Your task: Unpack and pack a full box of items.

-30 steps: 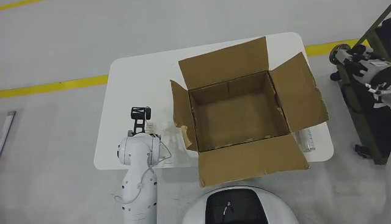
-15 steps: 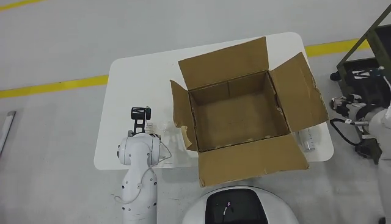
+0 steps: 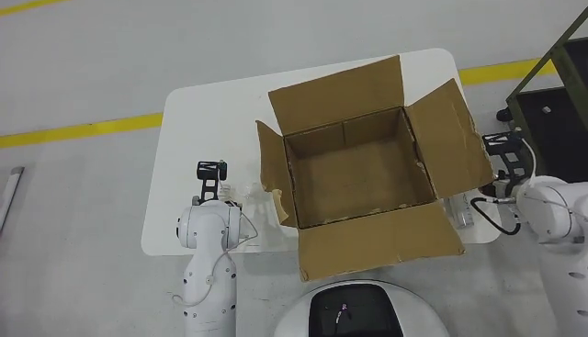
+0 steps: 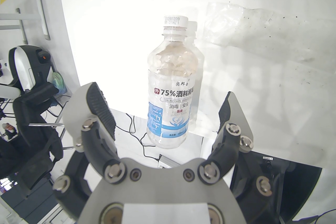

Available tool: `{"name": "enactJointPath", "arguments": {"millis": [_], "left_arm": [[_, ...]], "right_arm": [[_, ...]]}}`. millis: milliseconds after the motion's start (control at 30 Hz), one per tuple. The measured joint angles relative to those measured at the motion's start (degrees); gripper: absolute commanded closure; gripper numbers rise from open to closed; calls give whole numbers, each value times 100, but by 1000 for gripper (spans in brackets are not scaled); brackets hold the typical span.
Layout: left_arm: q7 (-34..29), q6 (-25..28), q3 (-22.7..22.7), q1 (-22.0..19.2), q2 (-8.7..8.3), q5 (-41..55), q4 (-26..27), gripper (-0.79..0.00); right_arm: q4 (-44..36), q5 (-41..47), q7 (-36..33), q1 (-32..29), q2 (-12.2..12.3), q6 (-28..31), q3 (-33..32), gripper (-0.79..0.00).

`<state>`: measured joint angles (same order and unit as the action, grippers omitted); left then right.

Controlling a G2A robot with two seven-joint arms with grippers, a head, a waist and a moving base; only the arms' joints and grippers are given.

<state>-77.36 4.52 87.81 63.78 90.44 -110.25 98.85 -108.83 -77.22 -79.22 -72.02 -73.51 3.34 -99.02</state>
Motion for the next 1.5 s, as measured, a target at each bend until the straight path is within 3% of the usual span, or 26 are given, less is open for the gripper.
{"name": "enactJointPath", "arguments": {"millis": [600, 800, 833, 1000, 1133, 1300, 1333, 1367, 1400, 1500], "left_arm": [[0, 0, 0, 0, 0, 0, 0, -785], [0, 0, 0, 0, 0, 0, 0, -785], [0, 0, 0, 0, 0, 0, 0, -785], [0, 0, 0, 0, 0, 0, 0, -785], [0, 0, 0, 0, 0, 0, 0, -785], [0, 0, 0, 0, 0, 0, 0, -785], [0, 0, 0, 0, 0, 0, 0, -785], [0, 0, 0, 0, 0, 0, 0, -785], [0, 0, 0, 0, 0, 0, 0, -785], [0, 0, 0, 0, 0, 0, 0, -785]], "right_arm": [[269, 54, 172, -109, 64, -31, 204, -6], [392, 44, 190, -45, 89, -15, 267, -139], [403, 46, 193, -36, 92, -12, 273, -215], [438, 88, 196, -7, 111, -31, 291, -339], [459, 131, 191, 10, 128, -16, 297, -372], [349, 277, 270, 42, 146, -103, 219, -348], [277, 358, 313, 41, 149, -142, 157, -292], [193, 463, 382, 37, 152, -188, 75, -117], [52, 673, 551, 28, 154, -242, -67, 0], [-285, 1137, 1219, -111, 177, -40, -476, 0]]}}
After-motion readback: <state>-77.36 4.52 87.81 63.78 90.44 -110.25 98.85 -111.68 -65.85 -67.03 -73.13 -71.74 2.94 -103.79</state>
